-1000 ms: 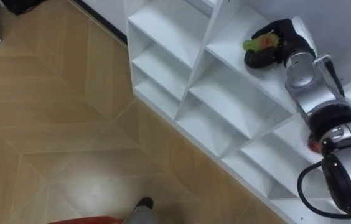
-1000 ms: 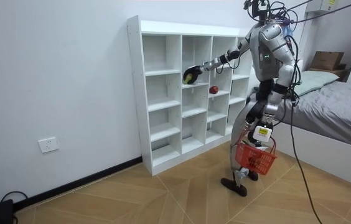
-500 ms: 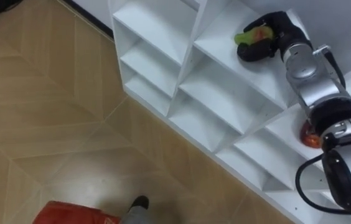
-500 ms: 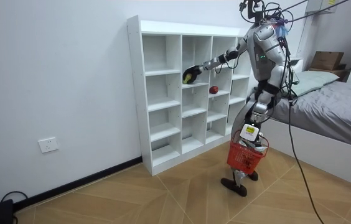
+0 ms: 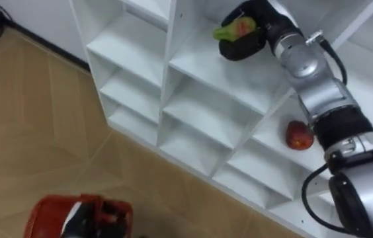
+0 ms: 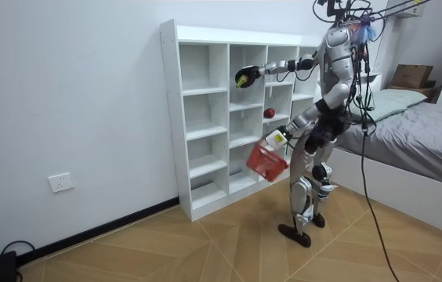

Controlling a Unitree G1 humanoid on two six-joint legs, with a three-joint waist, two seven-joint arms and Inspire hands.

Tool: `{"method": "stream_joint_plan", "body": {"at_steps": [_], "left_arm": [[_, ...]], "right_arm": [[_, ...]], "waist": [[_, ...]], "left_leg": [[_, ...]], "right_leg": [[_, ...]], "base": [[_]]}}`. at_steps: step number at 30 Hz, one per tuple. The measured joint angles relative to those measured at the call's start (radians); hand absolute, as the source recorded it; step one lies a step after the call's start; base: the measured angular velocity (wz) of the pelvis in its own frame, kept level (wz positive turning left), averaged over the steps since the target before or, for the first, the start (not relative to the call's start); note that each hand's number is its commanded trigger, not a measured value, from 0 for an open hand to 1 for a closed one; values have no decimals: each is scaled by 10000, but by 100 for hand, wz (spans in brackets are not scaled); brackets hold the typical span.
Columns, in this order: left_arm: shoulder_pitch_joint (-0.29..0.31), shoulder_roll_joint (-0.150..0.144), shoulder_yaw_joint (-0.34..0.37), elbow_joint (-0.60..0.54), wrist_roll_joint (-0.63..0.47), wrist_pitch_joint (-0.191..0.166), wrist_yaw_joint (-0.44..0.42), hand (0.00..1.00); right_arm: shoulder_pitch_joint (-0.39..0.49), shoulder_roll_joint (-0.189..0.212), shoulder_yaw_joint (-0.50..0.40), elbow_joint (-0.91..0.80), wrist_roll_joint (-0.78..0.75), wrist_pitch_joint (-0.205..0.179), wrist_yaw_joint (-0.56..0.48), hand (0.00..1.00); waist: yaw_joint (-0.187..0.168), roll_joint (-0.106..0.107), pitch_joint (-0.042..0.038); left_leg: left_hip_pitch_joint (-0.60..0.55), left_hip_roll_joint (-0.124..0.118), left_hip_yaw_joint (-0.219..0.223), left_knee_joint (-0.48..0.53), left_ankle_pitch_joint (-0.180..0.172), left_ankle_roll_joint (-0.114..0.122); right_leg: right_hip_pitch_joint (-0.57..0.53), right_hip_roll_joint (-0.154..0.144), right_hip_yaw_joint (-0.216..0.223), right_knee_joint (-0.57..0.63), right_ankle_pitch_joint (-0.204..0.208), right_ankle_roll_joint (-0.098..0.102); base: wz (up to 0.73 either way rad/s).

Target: Collect fruits from the closet

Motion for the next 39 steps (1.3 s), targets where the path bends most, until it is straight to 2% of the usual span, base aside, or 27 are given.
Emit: {"method": "stream_joint_plan", "body": {"at_steps": [1, 3, 7, 10, 13, 15, 16, 19, 23, 29, 31, 33, 39], "left_arm": [[-103, -191, -322, 1, -266, -84, -207, 100], [-237, -356, -549, 2, -462, -79, -550, 100], [-261, -467, -851, -14, -816, 8, -1016, 100], [-283, -453, -931, -15, -857, 80, -1170, 100], [-344, -444, -1015, -7, -849, 99, -1324, 100], [-474, -458, -1043, 6, -848, 122, -1415, 100], [-582, -460, -1029, 5, -848, 122, -1420, 100], [-879, -495, -1028, 1, -862, 130, -1485, 100], [-1054, -519, -1025, -16, -857, 129, -1493, 100], [-1183, -626, -1011, -22, -863, 116, -1292, 100], [-1258, -747, -1016, -21, -862, 123, -1179, 100], [-1282, -812, -1020, -22, -862, 124, -1089, 100], [-1289, -823, -1016, -21, -855, 119, -1083, 100]], "right_arm": [[251, 70, 0, -363, -29, 75, 56, 100], [600, 64, 1, -998, -15, 250, 135, 100], [733, 102, 21, -1829, -132, 514, 275, 100], [759, 99, 18, -2274, -436, 631, 274, 100], [1170, 84, 19, -3207, -537, 635, 273, 100], [1802, 238, 33, -4075, -732, 617, 290, 100], [2008, 321, 35, -4247, -742, 622, 357, 100], [2128, 419, 134, -4355, -817, 705, 684, 100], [2316, 443, 155, -4930, -1162, 853, 945, 100], [3344, 501, 367, -6159, -1211, 804, 1159, 100], [3861, 518, 420, -6544, -1318, 810, 1410, 100], [4075, 580, 436, -6671, -1372, 810, 1657, 100], [4523, 763, 459, -6861, -1112, 808, 2064, 100]], "waist": [[-150, 48, -46], [-195, 11, -79], [-237, -51, -62], [-352, -110, -2], [-415, -90, 78], [-451, -22, 196], [-475, 3, 227], [-509, 49, 255], [-544, 46, 248], [-700, 100, 229], [-739, 190, 186], [-784, 277, 180], [-901, 487, 51]], "left_leg": [[451, -49, 63, -262, 34, 37], [1018, -77, 232, -617, 61, 41], [1299, -71, 333, -763, 69, 28], [1339, -69, 339, -843, 67, 27], [1379, -70, 445, -920, 54, 41], [1451, -53, 528, -952, 20, 54], [1454, -50, 550, -991, 18, 54], [1402, -44, 628, -1078, 22, 54], [1454, -29, 643, -1133, 21, 53], [1625, -30, 645, -1167, 12, 47], [1652, -20, 654, -1194, 8, 50], [1693, -17, 733, -1255, 8, 49], [1911, 0, 1037, -1277, 7, 50]], "right_leg": [[322, -67, 52, 9, -84, 77], [598, -136, 267, 30, -171, 131], [724, -121, 353, 20, -232, 149], [732, -119, 394, 14, -263, 166], [720, -61, 492, -1, -273, 186], [750, -62, 514, 0, -274, 193], [731, -61, 520, -1, -276, 196], [610, -52, 555, -1, -278, 200], [600, -13, 658, -11, -281, 204], [764, 27, 887, -111, -280, 218], [820, 33, 897, -173, -274, 237], [795, 45, 974, -158, -274, 238], [785, 66, 1350, 15, -271, 231]], "base": [[-11], [-27], [-9], [1], [-7], [-10], [-6], [-7], [-3], [0], [0], [-10], [-15]]}}
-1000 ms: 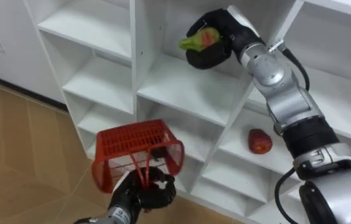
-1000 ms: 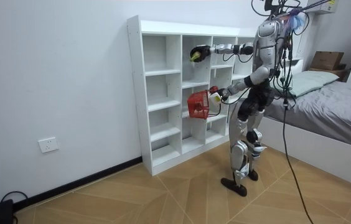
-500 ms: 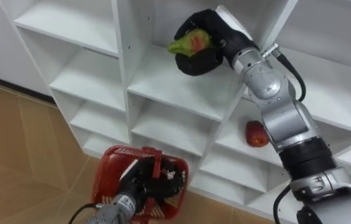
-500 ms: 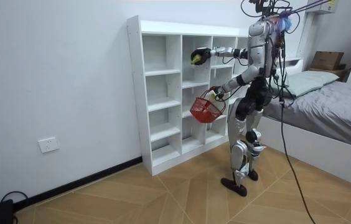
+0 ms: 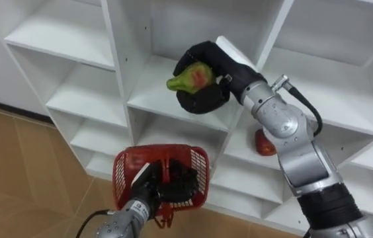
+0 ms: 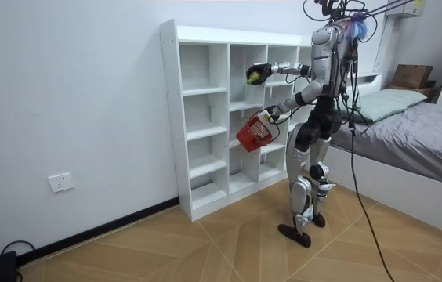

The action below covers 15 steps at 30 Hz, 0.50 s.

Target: Collect fruits from the closet

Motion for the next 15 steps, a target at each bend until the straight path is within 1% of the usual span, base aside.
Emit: {"method": "stream_joint_plan", "body": {"at_steps": [2, 4, 9, 13, 15], "left_arm": [[-4, -3, 0, -1, 1, -2, -8, 100], [-2, -2, -5, -14, -3, -1, -20, 100], [-3, 4, 1, -222, -3, 3, -21, 100], [-10, 35, -2, -339, -4, 1, -10, 100], [-10, 35, 0, -355, -6, -2, -9, 100]], "right_arm": [[216, 0, -3, -314, 58, -12, 108, 100], [647, -6, -41, -747, 338, -43, 109, 100], [1442, -2, -1, -1130, 875, -74, 110, 100], [1650, -58, -15, -1174, 879, -64, 96, 100], [1778, -107, -15, -1174, 877, -67, 79, 100]], "waist": [[-98, 8, -3], [-194, 9, -6], [-309, 17, -10], [-411, 39, -19], [-553, 96, -47]], "left_leg": [[8, -5, 18, 6, 0, 3], [3, -9, 31, 17, 0, 3], [34, -7, 79, 7, 0, 3], [59, 1, 160, -5, -6, 11], [88, 3, 181, -11, -19, 16]], "right_leg": [[-3, 1, 35, 3, 1, 0], [-1, 12, 72, -21, 5, 3], [-1, 26, 139, -36, 4, 5], [-6, 51, 240, -68, 15, 16], [3, 54, 261, -60, 20, 21]], "base": [[-6], [0], [-2], [-7], [-4]]}}
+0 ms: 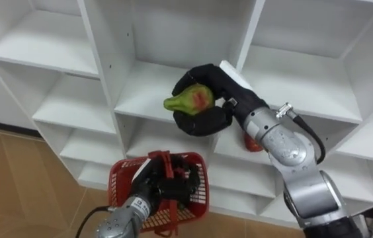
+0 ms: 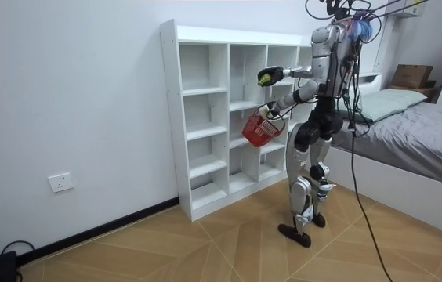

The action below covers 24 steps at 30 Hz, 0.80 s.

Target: Collect fruits from the closet

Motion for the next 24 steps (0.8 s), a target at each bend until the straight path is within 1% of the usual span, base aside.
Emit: {"method": "stream_joint_plan", "body": {"at_steps": [2, 3, 4, 6, 8, 10, 16, 21, 24], "left_arm": [[0, -3, -1, -9, -2, 0, 0, 100], [0, -9, -1, -51, -1, 0, 6, 100], [0, -7, 6, -143, -1, -1, 12, 100], [-1, -7, 13, -279, -2, -2, 36, 100], [-18, -19, 14, -312, -4, -46, 114, 100], [-18, -38, 14, -311, -3, -46, 217, 100], [-33, -6, 69, -305, -25, -44, 233, 100], [-31, 67, 310, -305, -24, -34, 218, 100], [-31, 111, 461, -307, -28, -10, 213, 100]], "right_arm": [[139, -2, -6, 0, -12, -18, -16, 100], [314, -3, -16, 0, -49, -23, -18, 100], [486, -7, -16, 0, -61, -22, -10, 100], [745, -12, -16, 0, -60, -21, 25, 100], [944, -32, -19, 1, -50, -19, 71, 100], [1157, -31, -16, 1, -54, -18, 72, 100], [1598, -172, -30, 62, 133, -3, 59, 100], [1759, -193, -33, 700, 280, -3, -211, 100], [2091, -305, -45, 928, 281, 48, -317, 100]], "waist": [[-93, 76, -14], [-105, 124, -43], [-101, 166, -48], [-134, 196, -56], [-177, 198, -54], [-298, 213, -44], [-344, 273, -4], [-365, 258, 0], [-372, 223, -20]], "left_leg": [[23, 5, 33, -10, -8, -1], [29, 19, 97, -15, -27, -7], [37, 40, 202, -20, -41, -12], [44, 63, 276, -39, -47, -20], [58, 86, 315, -45, -58, -37], [58, 126, 401, -43, -79, -65], [26, 153, 569, -57, -101, -81], [6, 156, 685, -77, -116, -72], [-138, 148, 691, -71, -122, -66]], "right_leg": [[-15, 6, 44, 27, 0, 0], [-49, 25, 116, 38, 0, 0], [-89, 49, 222, 52, 4, -6], [-127, 69, 285, 64, 15, -23], [-138, 99, 331, 55, 26, -40], [-160, 140, 401, 38, 35, -55], [-290, 186, 588, 40, 39, -64], [-383, 193, 684, 46, 38, -62], [-537, 191, 719, 52, 40, -56]], "base": [[-8], [-18], [-21], [-15], [-10], [-11], [-9], [-6], [0]]}}
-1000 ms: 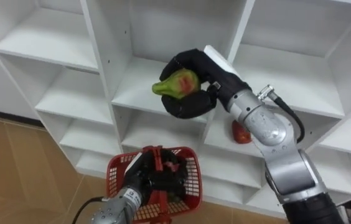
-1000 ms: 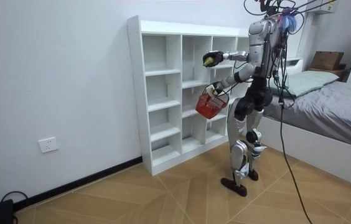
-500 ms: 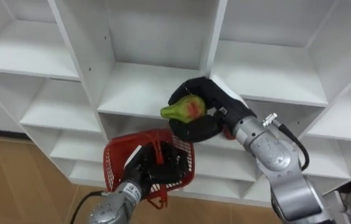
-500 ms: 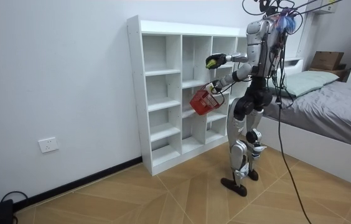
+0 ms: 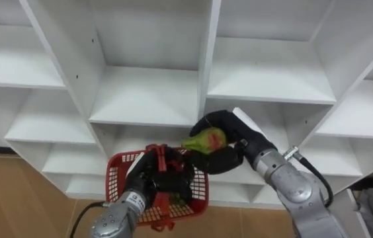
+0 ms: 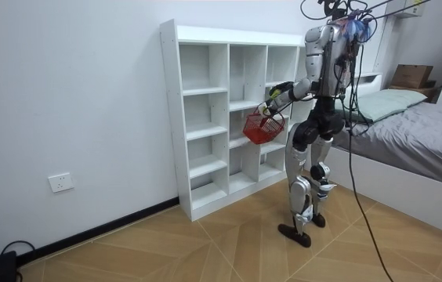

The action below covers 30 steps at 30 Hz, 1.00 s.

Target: Collect fruits from the closet

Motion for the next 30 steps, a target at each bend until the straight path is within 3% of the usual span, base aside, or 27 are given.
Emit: {"method": "stream_joint_plan", "body": {"at_steps": [12, 30], "left_arm": [[10, 14, 467, -10, 18, 32, -89, 100], [139, -33, 492, -414, 9, 32, -80, 100]], "right_arm": [[366, -51, -151, 561, 5, 50, -398, 100], [580, 25, -807, 1733, 53, 68, -958, 100]], "waist": [[-205, -255, -65], [-214, -238, -65]], "left_leg": [[31, -10, 66, 24, 1, 0], [-12, 20, 50, 58, -24, -2]], "right_leg": [[31, -47, 43, -44, -6, 14], [-28, 18, 61, -7, 5, -2]], "base": [[-2], [0]]}}
